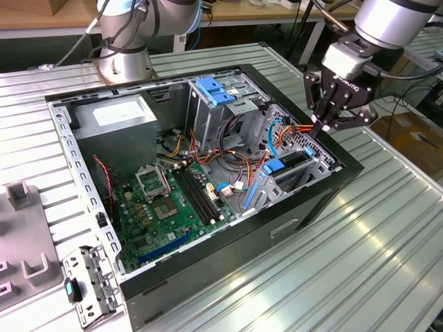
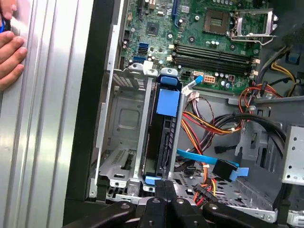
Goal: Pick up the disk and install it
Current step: 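Insert the first disk wire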
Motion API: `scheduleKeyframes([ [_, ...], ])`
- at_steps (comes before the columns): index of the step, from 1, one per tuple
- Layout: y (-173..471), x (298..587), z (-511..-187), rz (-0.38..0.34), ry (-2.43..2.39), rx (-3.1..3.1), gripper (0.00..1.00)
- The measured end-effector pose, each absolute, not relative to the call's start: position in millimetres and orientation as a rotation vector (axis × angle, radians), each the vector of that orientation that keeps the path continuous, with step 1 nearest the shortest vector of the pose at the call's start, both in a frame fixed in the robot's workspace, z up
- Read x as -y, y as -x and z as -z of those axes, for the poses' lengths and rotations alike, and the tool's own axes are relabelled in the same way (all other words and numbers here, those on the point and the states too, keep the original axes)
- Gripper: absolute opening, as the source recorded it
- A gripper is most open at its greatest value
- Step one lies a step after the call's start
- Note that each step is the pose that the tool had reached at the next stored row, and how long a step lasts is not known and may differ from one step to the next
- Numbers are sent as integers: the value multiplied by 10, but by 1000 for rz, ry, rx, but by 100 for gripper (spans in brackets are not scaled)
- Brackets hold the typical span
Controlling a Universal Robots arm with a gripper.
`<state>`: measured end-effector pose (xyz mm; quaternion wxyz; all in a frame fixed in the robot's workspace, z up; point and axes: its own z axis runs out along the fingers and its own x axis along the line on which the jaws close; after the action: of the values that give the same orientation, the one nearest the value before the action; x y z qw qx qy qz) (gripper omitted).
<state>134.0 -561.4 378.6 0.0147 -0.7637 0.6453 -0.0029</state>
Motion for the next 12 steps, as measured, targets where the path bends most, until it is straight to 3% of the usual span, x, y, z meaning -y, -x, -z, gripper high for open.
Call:
scheduleKeyframes([
  [12, -1364, 5611, -3818, 5, 2519, -1827, 11],
])
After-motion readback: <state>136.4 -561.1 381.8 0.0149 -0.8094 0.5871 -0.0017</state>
